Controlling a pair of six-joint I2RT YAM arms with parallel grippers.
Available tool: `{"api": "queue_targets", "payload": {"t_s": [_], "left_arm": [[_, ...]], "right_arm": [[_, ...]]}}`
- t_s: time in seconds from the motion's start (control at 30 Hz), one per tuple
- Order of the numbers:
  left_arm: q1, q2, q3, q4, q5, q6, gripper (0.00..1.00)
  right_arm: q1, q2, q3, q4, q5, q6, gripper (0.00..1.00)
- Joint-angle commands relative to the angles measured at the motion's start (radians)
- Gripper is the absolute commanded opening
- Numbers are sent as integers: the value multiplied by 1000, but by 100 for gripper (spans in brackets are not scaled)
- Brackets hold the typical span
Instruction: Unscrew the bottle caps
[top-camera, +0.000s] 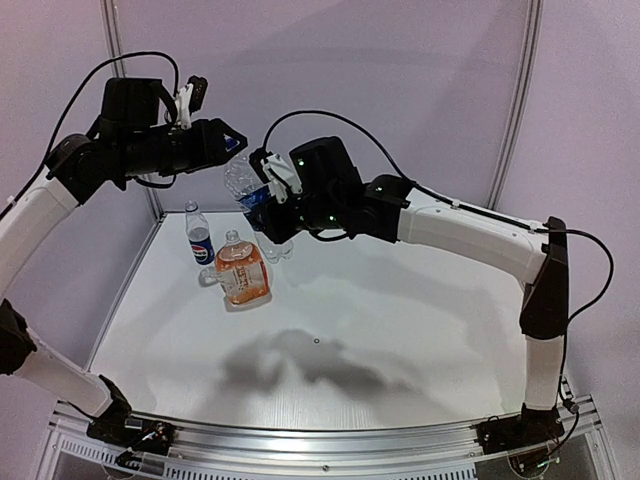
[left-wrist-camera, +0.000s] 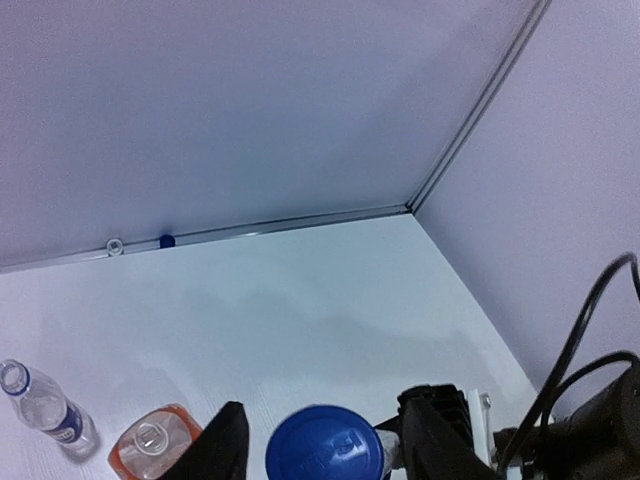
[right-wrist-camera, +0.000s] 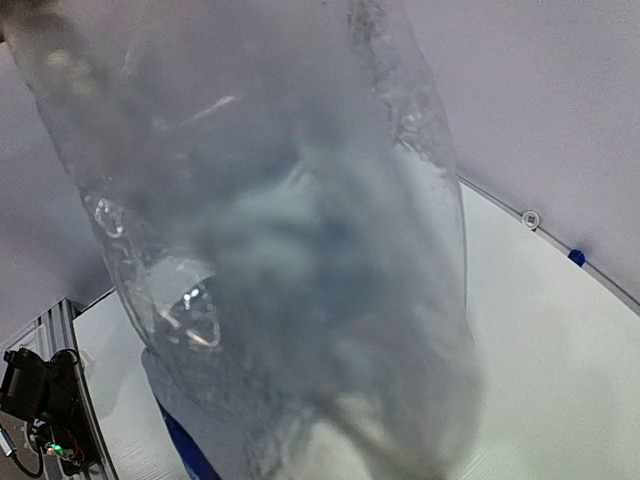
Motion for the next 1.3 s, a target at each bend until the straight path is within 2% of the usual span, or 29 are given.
{"api": "queue_targets", "payload": {"t_s": [0.0, 0.1, 0.2, 0.3, 0.4, 0.47, 0.6, 0.67, 0.77, 0.9, 1.13, 1.27], "left_arm": [[-9, -57, -33, 14, 46, 80, 61], [-8, -91, -47, 21, 36, 100, 70], [-6, -127, -67, 23, 36, 117, 73], [-6, -185, -116, 65, 114, 183, 80], [1, -249, -165, 79, 157, 272, 81], [36, -285, -192, 85, 258, 328, 81], [181, -316, -184, 79, 624, 333, 81], [211, -299, -151, 41, 727, 365, 81], [215, -266, -115, -10, 782, 428, 81], [216, -225, -119, 13, 854, 426, 79], [216, -198, -151, 83, 868, 402, 77], [215, -195, -171, 111, 891, 353, 72]], "right_arm": [[3, -4, -11, 43, 32, 8, 31], [3, -9, -20, 47, 40, 5, 31], [3, -9, -23, 50, 46, 2, 31], [3, -13, -28, 53, 49, -5, 31], [3, -27, -48, 62, 40, -22, 31], [3, -57, -89, 92, -14, -41, 31], [3, -132, -228, 203, -206, -56, 31], [2, -153, -278, 237, -296, -46, 32], [1, -164, -307, 271, -409, -22, 31], [1, -158, -313, 299, -487, 8, 31], [1, -179, -343, 333, -513, 26, 31], [3, -191, -365, 352, -524, 31, 31]]}}
